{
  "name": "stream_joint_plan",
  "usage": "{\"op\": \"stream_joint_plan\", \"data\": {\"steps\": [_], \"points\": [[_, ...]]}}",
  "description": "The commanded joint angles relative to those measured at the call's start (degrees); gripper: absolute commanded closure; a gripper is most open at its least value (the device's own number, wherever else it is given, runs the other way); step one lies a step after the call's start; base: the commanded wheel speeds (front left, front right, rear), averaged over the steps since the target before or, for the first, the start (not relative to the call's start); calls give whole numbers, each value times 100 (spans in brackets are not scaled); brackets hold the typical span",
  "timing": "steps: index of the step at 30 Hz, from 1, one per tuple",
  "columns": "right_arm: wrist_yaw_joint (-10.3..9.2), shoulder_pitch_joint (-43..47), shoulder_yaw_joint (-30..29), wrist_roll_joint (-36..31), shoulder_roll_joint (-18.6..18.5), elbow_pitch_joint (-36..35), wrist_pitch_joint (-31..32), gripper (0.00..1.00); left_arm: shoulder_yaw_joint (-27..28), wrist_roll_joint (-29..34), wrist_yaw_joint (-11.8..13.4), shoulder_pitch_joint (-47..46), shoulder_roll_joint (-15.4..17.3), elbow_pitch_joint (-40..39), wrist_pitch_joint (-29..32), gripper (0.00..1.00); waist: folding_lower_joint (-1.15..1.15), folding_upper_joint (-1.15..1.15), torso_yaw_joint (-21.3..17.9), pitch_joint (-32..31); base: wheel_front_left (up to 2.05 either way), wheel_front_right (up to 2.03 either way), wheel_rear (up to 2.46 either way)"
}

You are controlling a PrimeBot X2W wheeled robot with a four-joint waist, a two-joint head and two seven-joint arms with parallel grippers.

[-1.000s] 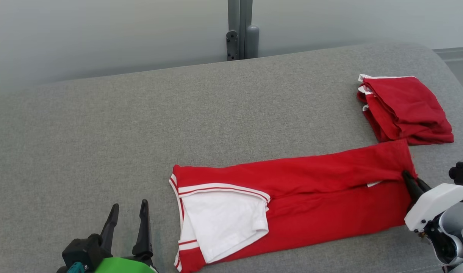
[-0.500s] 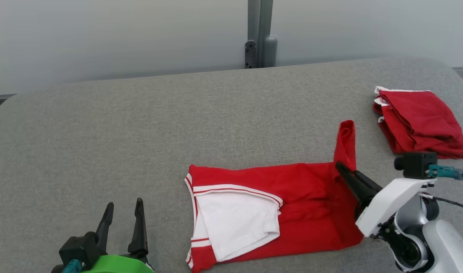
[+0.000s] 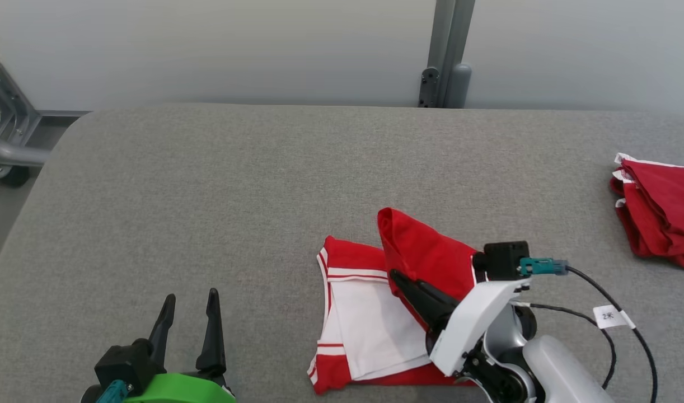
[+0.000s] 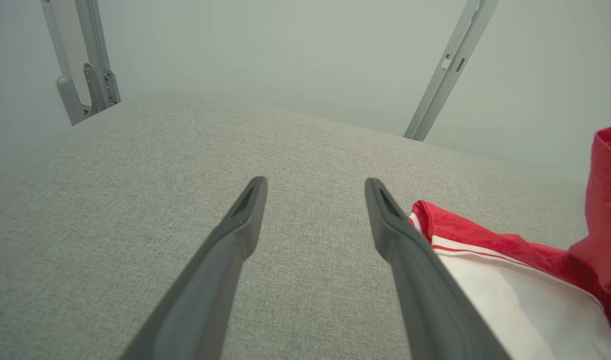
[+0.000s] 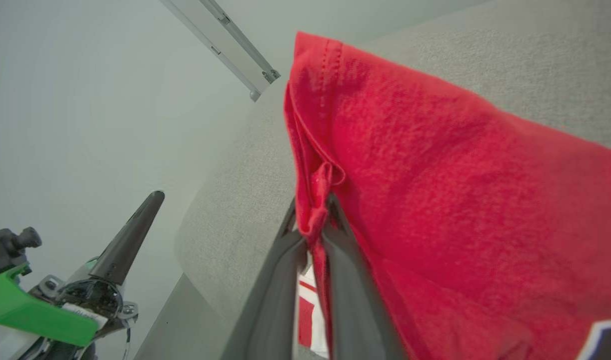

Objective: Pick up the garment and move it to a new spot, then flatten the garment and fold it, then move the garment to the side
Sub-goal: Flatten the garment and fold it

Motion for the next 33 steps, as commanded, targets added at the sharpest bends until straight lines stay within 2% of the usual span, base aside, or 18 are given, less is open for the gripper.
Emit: {"op": "stream_joint_plan", "data": {"steps": [1, 13, 23, 24, 25, 26, 27, 33], "points": [[2, -132, 98, 71, 58, 140, -69, 100, -17, 21, -9, -83, -12, -4, -24, 0, 0, 0, 136, 7, 0, 0, 0], [2, -824, 661, 340, 286, 1897, -724, 100, -81, 55, -62, -197, -107, 78, -26, 0, 0, 0, 386, 106, 0, 0, 0], [2, -1434, 1592, 1150, 293, 2833, -1284, 100, -168, 69, -142, -253, -155, 214, -22, 0, 0, 0, 509, 71, 0, 0, 0], [2, -1501, 1669, 1208, 292, 2936, -1343, 93, -180, 72, -139, -258, -159, 224, -22, 0, 0, 0, 518, 62, 0, 0, 0], [2, -1557, 1751, 1275, 296, 3028, -1408, 70, -194, 73, -147, -263, -164, 237, -22, 0, 0, 0, 528, 52, 0, 0, 0], [3, -1606, 1833, 1353, 297, 3071, -1470, 20, -203, 73, -149, -267, -164, 248, -22, 0, 0, 0, 538, 42, 0, 0, 0], [3, -1649, 1906, 1433, 301, 3101, -1547, 0, -211, 70, -153, -266, -163, 259, -22, 0, 0, 0, 544, 33, 0, 0, 0], [2, -1862, 2172, 1663, 291, 3137, -2039, 0, -209, 48, -118, -172, -143, 263, -22, 0, 0, 0, 494, -24, 0, 0, 0]]}}
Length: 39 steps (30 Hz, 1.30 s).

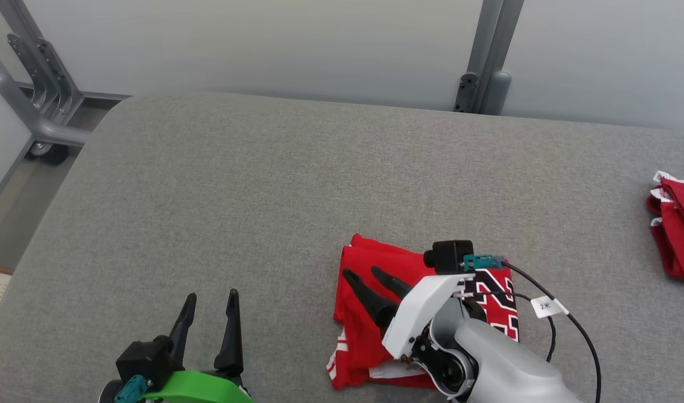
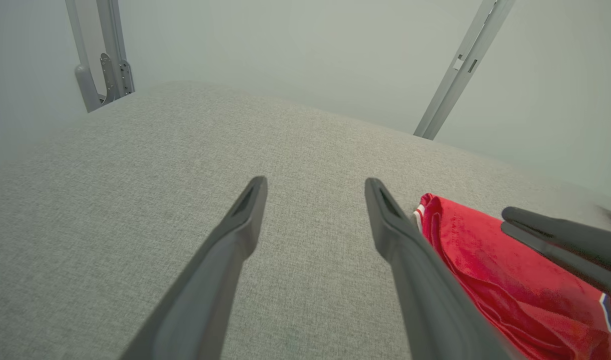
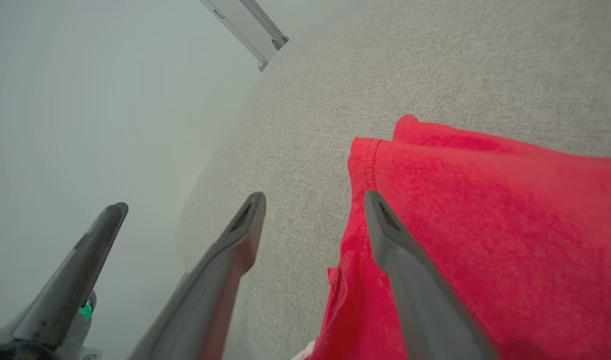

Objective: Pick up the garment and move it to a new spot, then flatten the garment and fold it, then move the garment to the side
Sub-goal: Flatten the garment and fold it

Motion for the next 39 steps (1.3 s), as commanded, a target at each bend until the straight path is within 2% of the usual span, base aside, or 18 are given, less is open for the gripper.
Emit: {"op": "stream_joint_plan", "data": {"steps": [1, 6, 10, 16, 19, 23, 26, 30, 39], "points": [[2, -95, 15, 5, -20, 29, -137, 0, 3, -2, 37, 9, 25, -5, -16, 0, 0, 0, -41, -24, 0, 0, 0], [2, -249, -89, -490, -58, 252, -732, 0, -28, -5, 43, 67, 27, -31, -16, 0, 0, 0, -172, -61, 0, 0, 0], [2, -147, -296, -713, -107, 296, -951, 0, -52, -7, 44, 82, 37, -43, -15, 0, 0, 0, -271, -73, 0, 0, 0], [2, 68, -791, -1249, -369, 128, -1145, 0, -83, 8, 51, 98, 49, -78, -14, 0, 0, 0, -405, -73, 0, 0, 0], [2, 281, -1217, -1674, -516, -70, -1181, 0, -92, 39, 63, 88, 51, -100, -14, 0, 0, 0, -468, -71, 0, 0, 0], [2, 778, -2222, -2512, -616, -758, -1181, 0, -99, 98, 99, 91, 34, -136, -14, 0, 0, 0, -572, -75, 0, 0, 0], [2, 1336, -2842, -3141, -503, -1364, -1182, 0, -119, 158, 101, 79, 32, -128, -14, 0, 0, 0, -633, -89, 0, 0, 0], [2, 2081, -3367, -3865, -352, -2130, -1182, 0, -91, 293, 142, 95, 51, -103, -15, 0, 0, 0, -741, -121, 0, 0, 0], [2, 2836, -4132, -4314, -49, -2840, -1181, 0, 152, 519, 97, 222, -70, -123, -16, 0, 0, 0, -923, -162, 0, 0, 0]]}}
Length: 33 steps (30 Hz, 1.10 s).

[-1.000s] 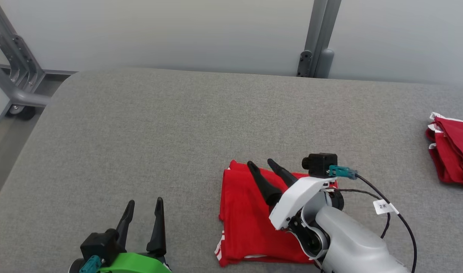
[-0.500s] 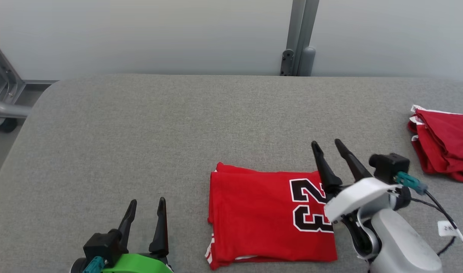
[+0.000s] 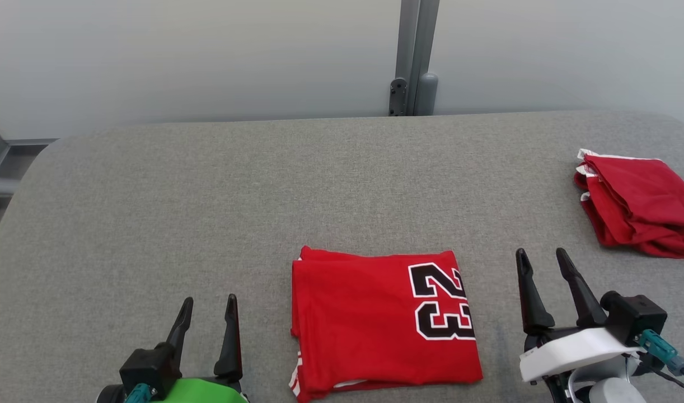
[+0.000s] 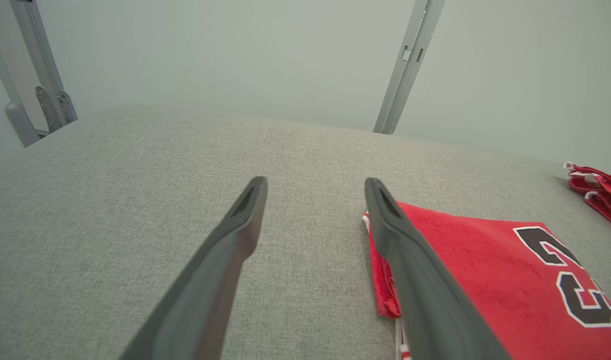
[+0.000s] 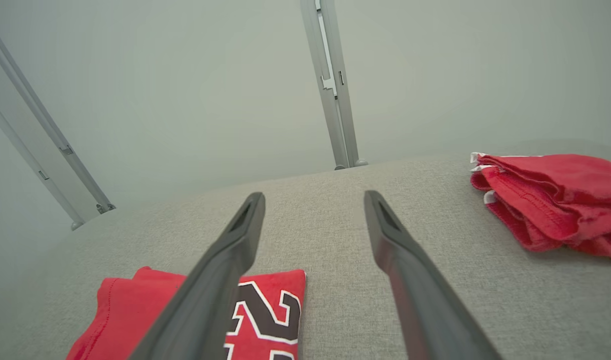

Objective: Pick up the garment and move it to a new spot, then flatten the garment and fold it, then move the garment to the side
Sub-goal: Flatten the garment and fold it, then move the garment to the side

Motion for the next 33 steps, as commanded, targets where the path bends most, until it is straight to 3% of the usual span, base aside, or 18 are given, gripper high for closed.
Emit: {"op": "stream_joint_plan", "data": {"steps": [1, 28, 33], "points": [[2, 107, -38, -42, 29, -45, -16, 0, 60, 74, -22, 64, -19, -7, -14, 0, 0, 0, -24, -8, 0, 0, 0], [2, 110, -71, -196, 53, -3, -16, 0, 582, 582, -386, 155, -395, 92, -15, 0, 0, 0, -7, -25, 0, 0, 0], [2, -57, -112, -273, 47, 429, 507, 0, 603, 633, -431, 153, -446, 125, -15, 0, 0, 0, 29, -9, 0, 0, 0]]}}
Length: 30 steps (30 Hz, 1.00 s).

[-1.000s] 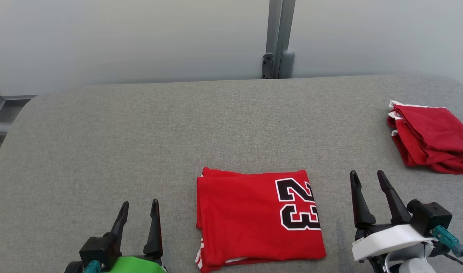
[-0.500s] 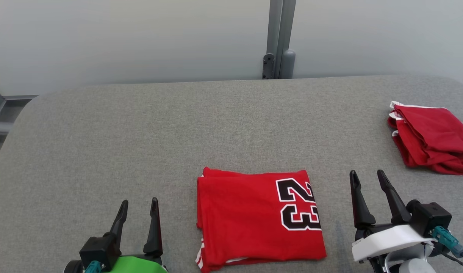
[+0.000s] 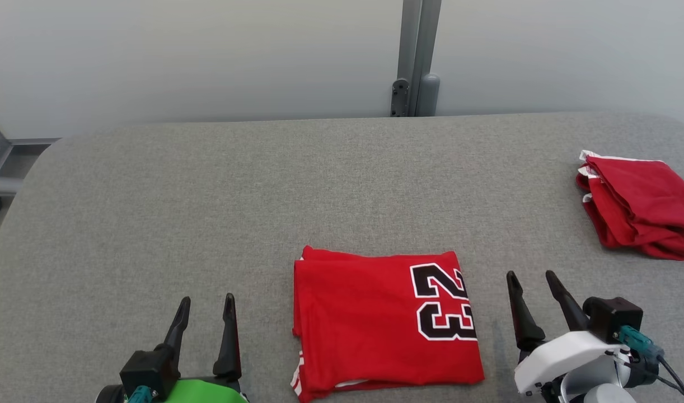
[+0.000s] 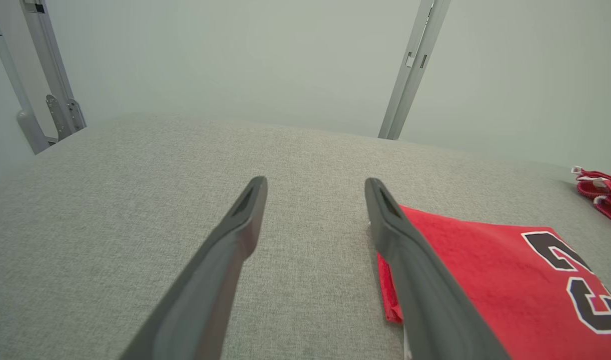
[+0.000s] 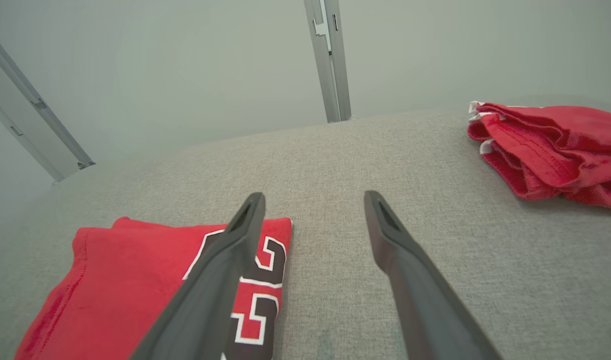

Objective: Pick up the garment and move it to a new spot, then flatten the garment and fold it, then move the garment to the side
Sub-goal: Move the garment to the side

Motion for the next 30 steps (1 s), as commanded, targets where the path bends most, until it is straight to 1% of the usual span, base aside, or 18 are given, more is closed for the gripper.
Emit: {"op": "stream_joint_plan", "data": {"steps": [1, 5, 8, 12, 22, 23, 24, 25, 27, 28, 29, 30], "points": [[2, -136, -31, 26, -16, 123, 229, 0, 18, 33, -29, 37, -22, 15, -15, 0, 0, 0, 25, 13, 0, 0, 0], [2, -378, 121, 356, -160, 509, 1044, 0, 27, 59, -65, -3, -62, 46, -15, 0, 0, 0, 107, 72, 0, 0, 0], [2, -597, 359, 711, -303, 774, 1498, 0, 43, 67, -101, -50, -101, 64, -15, 0, 0, 0, 186, 155, 0, 0, 0], [2, -876, 607, 1078, -459, 1053, 1728, 0, 62, 106, -138, -109, -162, 81, -15, 0, 0, 0, 303, 277, 0, 0, 0], [2, -1310, 1189, 1787, -623, 1851, 2119, 0, 156, 200, -243, -159, -272, 172, -15, 0, 0, 0, 591, 421, 0, 0, 0], [2, -1321, 1243, 1837, -646, 1911, 2152, 8, 165, 212, -250, -152, -282, 179, -15, 0, 0, 0, 603, 419, 0, 0, 0], [2, -1338, 1293, 1883, -662, 1952, 2182, 28, 179, 216, -261, -140, -291, 184, -15, 0, 0, 0, 612, 418, 0, 0, 0], [2, -1350, 1344, 1932, -671, 1993, 2213, 53, 189, 230, -266, -128, -298, 190, -15, 0, 0, 0, 617, 414, 0, 0, 0], [2, -1375, 1420, 2005, -707, 2057, 2202, 73, 212, 254, -286, -98, -312, 200, -15, 0, 0, 0, 614, 404, 0, 0, 0], [2, -1393, 1455, 2041, -730, 2088, 2189, 89, 221, 258, -294, -81, -320, 206, -15, 0, 0, 0, 607, 398, 0, 0, 0], [1, -1421, 1481, 2067, -755, 2115, 2168, 100, 230, 253, -300, -73, -325, 212, -15, 0, 0, 0, 594, 393, 0, 0, 0], [-1, -1455, 1509, 2098, -778, 2134, 2150, 100, 238, 261, -298, -67, -331, 215, -15, 0, 0, 0, 574, 388, 0, 0, 0]]}}
